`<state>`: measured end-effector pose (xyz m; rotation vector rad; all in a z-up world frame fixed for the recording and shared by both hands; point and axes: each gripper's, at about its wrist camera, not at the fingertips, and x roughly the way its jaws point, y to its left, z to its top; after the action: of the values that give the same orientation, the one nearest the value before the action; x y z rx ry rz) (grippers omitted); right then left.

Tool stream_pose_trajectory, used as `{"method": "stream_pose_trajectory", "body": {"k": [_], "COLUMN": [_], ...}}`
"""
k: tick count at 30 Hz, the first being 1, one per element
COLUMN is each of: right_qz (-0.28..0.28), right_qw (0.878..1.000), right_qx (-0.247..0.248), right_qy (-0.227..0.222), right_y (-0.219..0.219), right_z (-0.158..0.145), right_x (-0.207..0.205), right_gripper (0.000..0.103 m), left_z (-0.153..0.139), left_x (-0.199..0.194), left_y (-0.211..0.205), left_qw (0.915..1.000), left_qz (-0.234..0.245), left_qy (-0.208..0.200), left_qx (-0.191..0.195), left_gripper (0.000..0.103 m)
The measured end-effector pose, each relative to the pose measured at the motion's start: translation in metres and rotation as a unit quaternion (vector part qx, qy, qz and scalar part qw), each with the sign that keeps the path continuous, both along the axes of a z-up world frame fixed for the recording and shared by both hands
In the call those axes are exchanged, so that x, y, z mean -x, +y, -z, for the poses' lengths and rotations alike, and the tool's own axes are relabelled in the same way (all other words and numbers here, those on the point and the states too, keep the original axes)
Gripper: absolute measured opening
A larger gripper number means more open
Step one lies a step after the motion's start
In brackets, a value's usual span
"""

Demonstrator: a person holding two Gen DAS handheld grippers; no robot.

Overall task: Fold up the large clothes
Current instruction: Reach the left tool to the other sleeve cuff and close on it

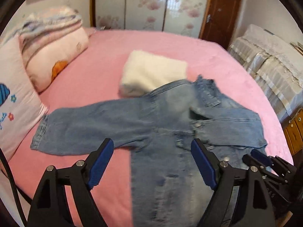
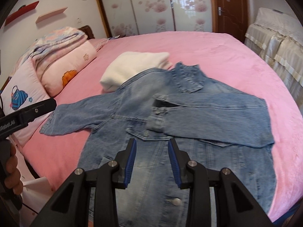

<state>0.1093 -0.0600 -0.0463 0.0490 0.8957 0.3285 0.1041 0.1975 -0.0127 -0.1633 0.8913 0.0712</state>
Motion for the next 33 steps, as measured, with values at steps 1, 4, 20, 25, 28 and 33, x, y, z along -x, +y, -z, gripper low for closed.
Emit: {"method": "stream_pose_trajectory", "body": {"k": [1,4,20,25,28,33], "right_qz": [-0.005,-0.018,-0.082,-0.088,-0.093,-0.102], "right_qw": [1.0,1.0,0.996,0.995,0.995,0.994], "right_qx": [0.004,0.015,0.026,0.031,0.033,0.024], "right_qy": [0.0,0.002,0.021,0.028,0.033,0.042], "right_y": [0.008,0.031,0.118,0.129,0.136,0.146], "right_z": [0.001,0.004,0.021,0.031,0.037,0.045], "right_x": [-0.003,-0.014,-0.049,-0.056,-0.06,-0.064], "right_gripper": [0.035,0.035,0.035,0.035,0.035,0.035], "left_z": [0.004,0.023,0.142,0.168,0.177,0.188], "left_x": [-0.003,-0.013,-0.033,-0.032,-0.033,-0.026], "left_y": [0.01,0.051,0.244,0.282,0.298,0.316], "left_qw": [1.0,0.998,0.9346,0.9153,0.9034,0.8885], "left_qz": [-0.005,-0.034,-0.262,-0.31,-0.33,-0.376], "left_qy": [0.007,0.041,0.133,0.135,0.137,0.145], "left_qx": [0.004,0.035,0.2,0.219,0.236,0.22], "left_gripper": [0.083,0.083,0.082,0.082,0.082,0.082]}}
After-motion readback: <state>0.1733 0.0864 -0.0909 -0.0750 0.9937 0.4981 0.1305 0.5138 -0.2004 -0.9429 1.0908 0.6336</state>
